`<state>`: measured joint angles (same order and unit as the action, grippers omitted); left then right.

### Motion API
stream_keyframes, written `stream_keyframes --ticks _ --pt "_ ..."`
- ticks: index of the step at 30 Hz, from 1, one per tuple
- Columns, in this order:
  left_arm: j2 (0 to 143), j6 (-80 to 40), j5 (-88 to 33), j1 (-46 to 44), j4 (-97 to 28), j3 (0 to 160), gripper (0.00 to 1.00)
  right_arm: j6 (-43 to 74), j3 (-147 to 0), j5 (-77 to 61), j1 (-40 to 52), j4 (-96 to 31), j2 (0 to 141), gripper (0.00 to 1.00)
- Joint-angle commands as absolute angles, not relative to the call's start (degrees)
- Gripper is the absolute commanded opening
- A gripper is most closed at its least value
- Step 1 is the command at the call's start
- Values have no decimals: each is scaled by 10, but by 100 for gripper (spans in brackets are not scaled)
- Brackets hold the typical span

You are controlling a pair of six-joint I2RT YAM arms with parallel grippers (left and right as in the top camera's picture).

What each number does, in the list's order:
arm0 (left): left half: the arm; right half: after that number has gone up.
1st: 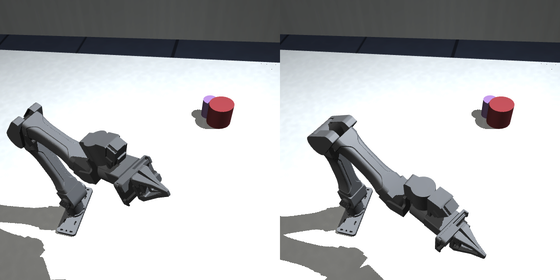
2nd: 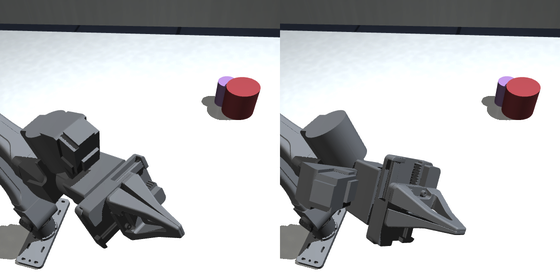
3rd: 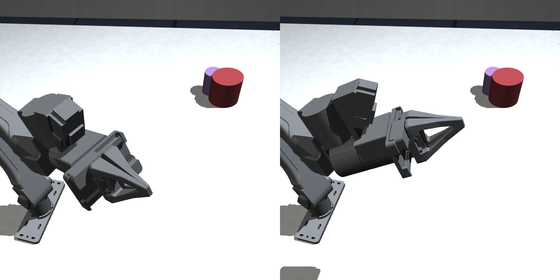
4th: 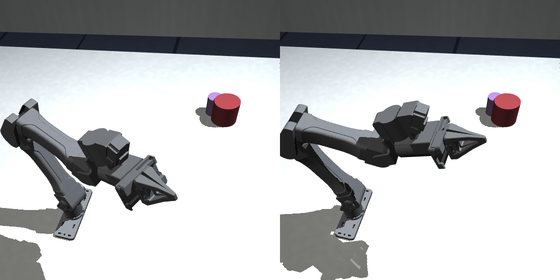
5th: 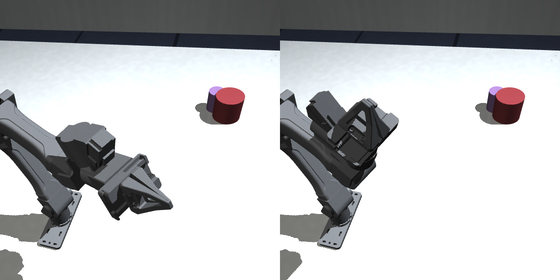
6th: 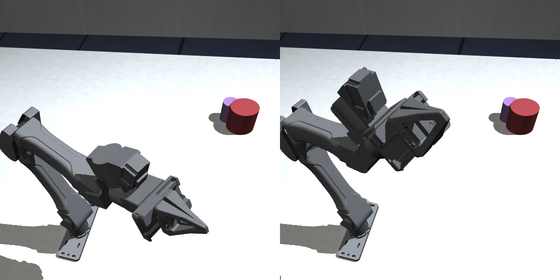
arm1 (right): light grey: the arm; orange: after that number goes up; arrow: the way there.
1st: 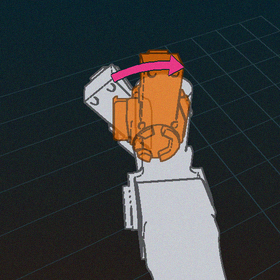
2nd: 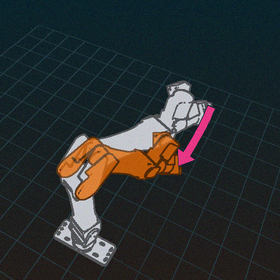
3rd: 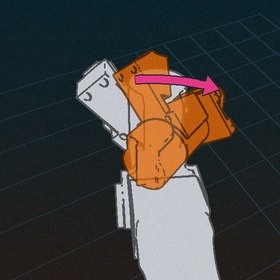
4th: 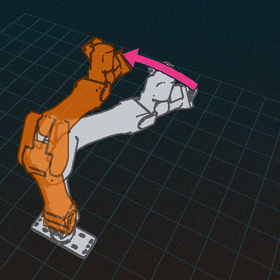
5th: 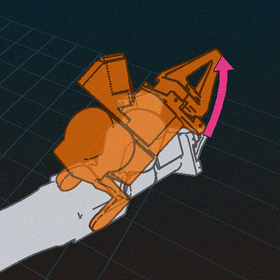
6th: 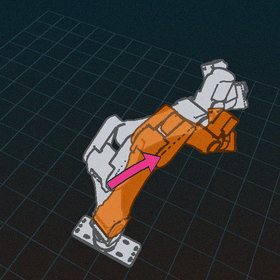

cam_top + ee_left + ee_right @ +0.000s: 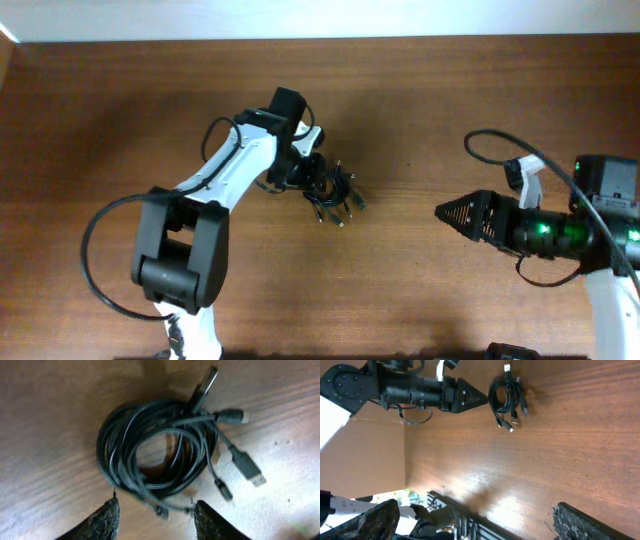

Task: Untangle cables
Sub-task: 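Move the left gripper over the black cable bundle and lower it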

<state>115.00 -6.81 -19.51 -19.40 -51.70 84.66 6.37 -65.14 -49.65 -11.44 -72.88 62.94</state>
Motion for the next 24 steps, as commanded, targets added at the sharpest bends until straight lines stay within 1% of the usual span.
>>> stream_keyframes --ticks 1,3,5,9,11,17,21,22,23,24 --pt "1174 -71 -197 -195 -498 852 44 31 -655 -507 -116 -747 648 99" --pt "1179 -71 -189 -195 -493 852 44 31 -654 -506 -116 -748 649 99" --pt "1181 -71 -155 -195 -488 852 43 32 -654 -504 -116 -748 649 99" --pt "1183 -71 -150 -197 -468 852 42 32 -654 -504 -116 -744 649 99" --pt "1183 -71 -152 -197 -468 852 38 32 -654 -504 -116 -744 649 99" --pt "1184 -71 -152 -197 -467 845 34 32 -654 -504 -116 -744 649 99" --pt "1201 -71 -152 -197 -468 844 30 32 -654 -504 -116 -744 649 99" --pt "1206 -71 -152 -197 -470 844 27 32 -654 -504 -116 -744 649 99" --pt "1213 -71 -152 -197 -474 844 18 32 -654 -504 -116 -744 649 99" --pt "1214 -70 -152 -197 -475 844 14 32 -654 -504 -116 -744 649 99"
